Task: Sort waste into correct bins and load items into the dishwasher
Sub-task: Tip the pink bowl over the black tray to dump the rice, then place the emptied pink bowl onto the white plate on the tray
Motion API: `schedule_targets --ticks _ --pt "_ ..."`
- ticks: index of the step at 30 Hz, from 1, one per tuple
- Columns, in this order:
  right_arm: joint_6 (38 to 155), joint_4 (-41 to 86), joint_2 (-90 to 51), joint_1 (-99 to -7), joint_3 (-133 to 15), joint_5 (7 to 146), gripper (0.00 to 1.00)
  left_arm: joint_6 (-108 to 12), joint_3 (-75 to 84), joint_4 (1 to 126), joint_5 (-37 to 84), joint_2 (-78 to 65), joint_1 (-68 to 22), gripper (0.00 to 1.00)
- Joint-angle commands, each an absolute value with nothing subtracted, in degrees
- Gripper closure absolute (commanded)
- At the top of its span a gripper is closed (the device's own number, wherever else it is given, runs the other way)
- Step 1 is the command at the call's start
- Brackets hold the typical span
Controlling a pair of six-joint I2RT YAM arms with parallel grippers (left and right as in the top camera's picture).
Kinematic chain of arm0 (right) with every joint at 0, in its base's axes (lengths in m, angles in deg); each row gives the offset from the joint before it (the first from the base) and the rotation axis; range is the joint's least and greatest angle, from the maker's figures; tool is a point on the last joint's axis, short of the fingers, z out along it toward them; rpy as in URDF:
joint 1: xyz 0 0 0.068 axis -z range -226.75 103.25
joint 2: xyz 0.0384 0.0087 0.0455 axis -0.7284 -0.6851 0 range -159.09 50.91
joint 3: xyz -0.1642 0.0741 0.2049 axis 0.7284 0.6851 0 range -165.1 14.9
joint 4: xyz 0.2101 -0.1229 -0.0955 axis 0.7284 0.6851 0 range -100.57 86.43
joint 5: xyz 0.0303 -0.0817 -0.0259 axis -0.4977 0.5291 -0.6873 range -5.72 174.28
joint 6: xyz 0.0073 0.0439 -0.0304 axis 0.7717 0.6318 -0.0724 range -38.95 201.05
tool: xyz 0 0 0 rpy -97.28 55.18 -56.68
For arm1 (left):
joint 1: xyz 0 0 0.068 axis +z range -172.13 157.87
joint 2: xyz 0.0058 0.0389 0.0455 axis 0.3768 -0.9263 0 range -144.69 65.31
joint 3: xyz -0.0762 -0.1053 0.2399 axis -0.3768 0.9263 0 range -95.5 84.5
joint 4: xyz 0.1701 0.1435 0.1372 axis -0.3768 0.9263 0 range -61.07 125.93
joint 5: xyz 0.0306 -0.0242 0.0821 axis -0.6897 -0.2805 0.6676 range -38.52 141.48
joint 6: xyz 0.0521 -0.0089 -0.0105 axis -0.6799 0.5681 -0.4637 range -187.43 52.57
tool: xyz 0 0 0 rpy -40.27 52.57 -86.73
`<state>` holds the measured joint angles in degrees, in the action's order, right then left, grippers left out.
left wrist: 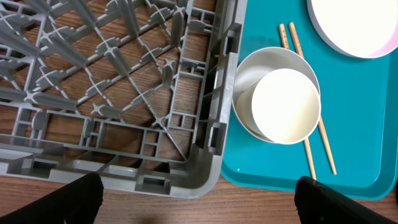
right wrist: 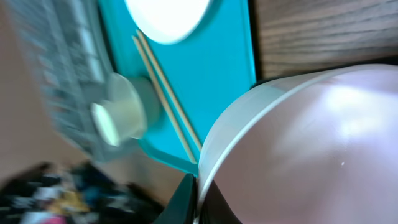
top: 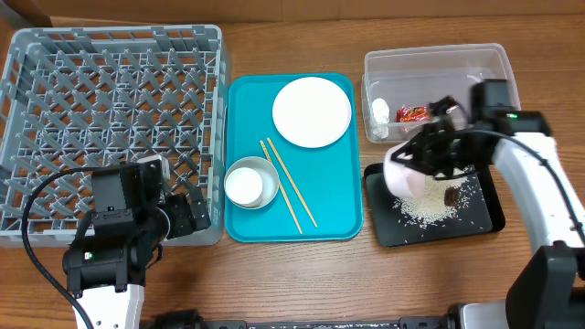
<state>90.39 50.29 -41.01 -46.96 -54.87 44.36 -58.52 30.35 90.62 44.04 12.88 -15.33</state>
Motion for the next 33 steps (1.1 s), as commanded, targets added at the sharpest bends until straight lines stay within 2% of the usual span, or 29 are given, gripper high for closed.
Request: schedule_targets --ticks 1,7,14,24,33 --pt "86.87 50.46 -39.74 -53.1 -58.37 55.62 0.96 -58.59 28.91 90.43 44.41 12.82 -15.02 0.0" --pt "85.06 47.62 -39.74 -65.01 -64.14 69.91 0.96 -58.59 28.91 90.38 44.41 12.82 -15.02 0.0" --pt "79.31 30.83 -40.42 -74.61 -64.03 75.85 0.96 -58.59 28.91 90.38 44.41 12.82 -15.02 0.0" --pt "77.12 11.97 -50.38 -77.93 -63.88 77.73 0.96 -58.59 28.91 90.18 44.41 12.82 -15.02 0.0" --pt "77.21 4.82 -61.38 -78.44 -63.88 71.0 0.96 -58.59 28.91 90.23 44.41 12.82 -15.02 0.0"
